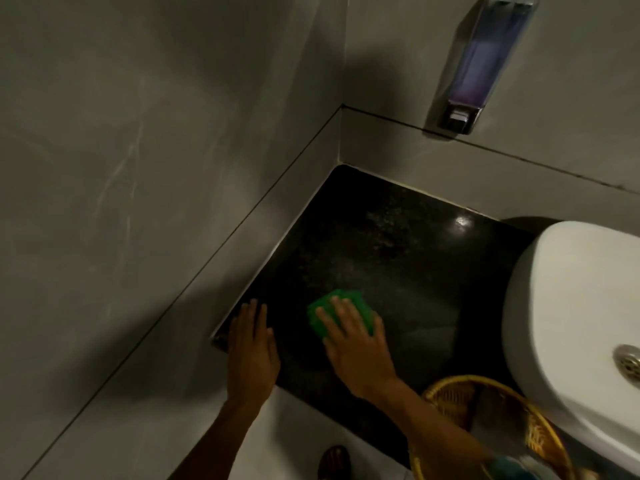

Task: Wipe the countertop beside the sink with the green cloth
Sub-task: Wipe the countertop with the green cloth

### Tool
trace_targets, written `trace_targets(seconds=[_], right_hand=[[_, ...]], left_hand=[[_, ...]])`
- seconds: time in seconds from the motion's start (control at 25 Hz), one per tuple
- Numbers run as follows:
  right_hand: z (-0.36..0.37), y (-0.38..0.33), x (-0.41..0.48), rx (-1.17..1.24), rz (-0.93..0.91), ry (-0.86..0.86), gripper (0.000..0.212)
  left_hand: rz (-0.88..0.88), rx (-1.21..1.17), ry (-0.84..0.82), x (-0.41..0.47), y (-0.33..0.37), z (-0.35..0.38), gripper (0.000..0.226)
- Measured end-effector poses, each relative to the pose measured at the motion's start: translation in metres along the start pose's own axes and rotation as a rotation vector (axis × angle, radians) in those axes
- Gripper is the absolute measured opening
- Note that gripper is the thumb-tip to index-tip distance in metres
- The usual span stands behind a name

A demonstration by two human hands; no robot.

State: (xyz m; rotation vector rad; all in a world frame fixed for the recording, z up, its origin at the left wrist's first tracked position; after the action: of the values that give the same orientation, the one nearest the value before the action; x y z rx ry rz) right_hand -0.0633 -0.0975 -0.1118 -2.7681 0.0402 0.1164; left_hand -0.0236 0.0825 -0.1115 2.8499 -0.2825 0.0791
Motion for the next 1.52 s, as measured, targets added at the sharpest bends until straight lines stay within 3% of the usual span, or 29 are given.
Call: trace_targets(seconds=[0.12, 0.24, 0.44, 0.52, 0.68, 0.76, 0.88, 0.96, 1.08, 1.2, 1.28, 1.4, 1.52], right_hand=[[-0.029, 0.079, 0.012, 0.116, 0.372, 0.101, 0.056], [-0.048, 0.139, 0.034, 0.203, 0.602, 0.129, 0.057], [-0.054, 0.154, 0.095, 0.271, 0.718, 0.245, 0.055], [-0.057, 0.134, 0.125, 0.313, 0.684, 0.263, 0.056], [-0.057, 0.098, 0.167, 0.351, 0.63, 0.216, 0.061], [-0.075, 0.097, 0.162, 0.524, 0.677, 0.118, 0.066], [-0.122, 0.096, 0.112, 0.696, 0.693, 0.101, 0.072], [-0.143, 0.083, 0.047, 0.756, 0.568, 0.163, 0.069], [-0.164, 0.064, -0.093, 0.818, 0.416, 0.25, 0.034], [-0.174, 0.099, -0.216, 0.615, 0.674, 0.253, 0.014], [-0.172, 0.128, -0.269, 0.462, 0.917, 0.155, 0.019], [-0.143, 0.146, -0.296, 0.547, 1.025, 0.008, 0.025], [-0.127, 0.144, -0.292, 0.715, 1.014, 0.143, 0.014]], left_hand=[[0.164, -0.001, -0.04, 0.04, 0.045, 0.009, 0.049], [0.265, 0.094, -0.112, 0.07, 0.071, 0.024, 0.049], [0.226, 0.144, -0.088, 0.079, 0.069, 0.041, 0.051], [0.227, 0.15, -0.062, 0.078, 0.07, 0.041, 0.05], [0.254, 0.132, -0.051, 0.083, 0.068, 0.044, 0.048], [0.252, 0.125, -0.057, 0.084, 0.066, 0.044, 0.049], [0.245, 0.092, -0.08, 0.082, 0.068, 0.041, 0.052], [0.228, 0.037, -0.108, 0.08, 0.072, 0.034, 0.05], [0.177, 0.022, -0.168, 0.081, 0.082, 0.016, 0.046], [0.216, -0.053, -0.254, 0.058, 0.108, -0.002, 0.039], [0.252, -0.203, -0.425, 0.021, 0.139, -0.01, 0.02], [0.207, -0.233, -0.836, -0.04, 0.169, -0.006, 0.049], [0.281, -0.192, -0.968, -0.074, 0.174, -0.007, 0.057]])
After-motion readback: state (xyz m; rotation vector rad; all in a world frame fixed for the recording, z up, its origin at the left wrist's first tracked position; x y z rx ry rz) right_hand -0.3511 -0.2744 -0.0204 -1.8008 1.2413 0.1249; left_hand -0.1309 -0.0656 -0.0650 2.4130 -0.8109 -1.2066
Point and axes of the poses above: each hand's wrist, its own x-axis towards the middle knuckle, its own z-axis out of the palm, y = z × x, the point moved 4 cm from there along x, towards the middle knuckle, and after that the axes turned 11 degrees about x, right-handed, at the moved point
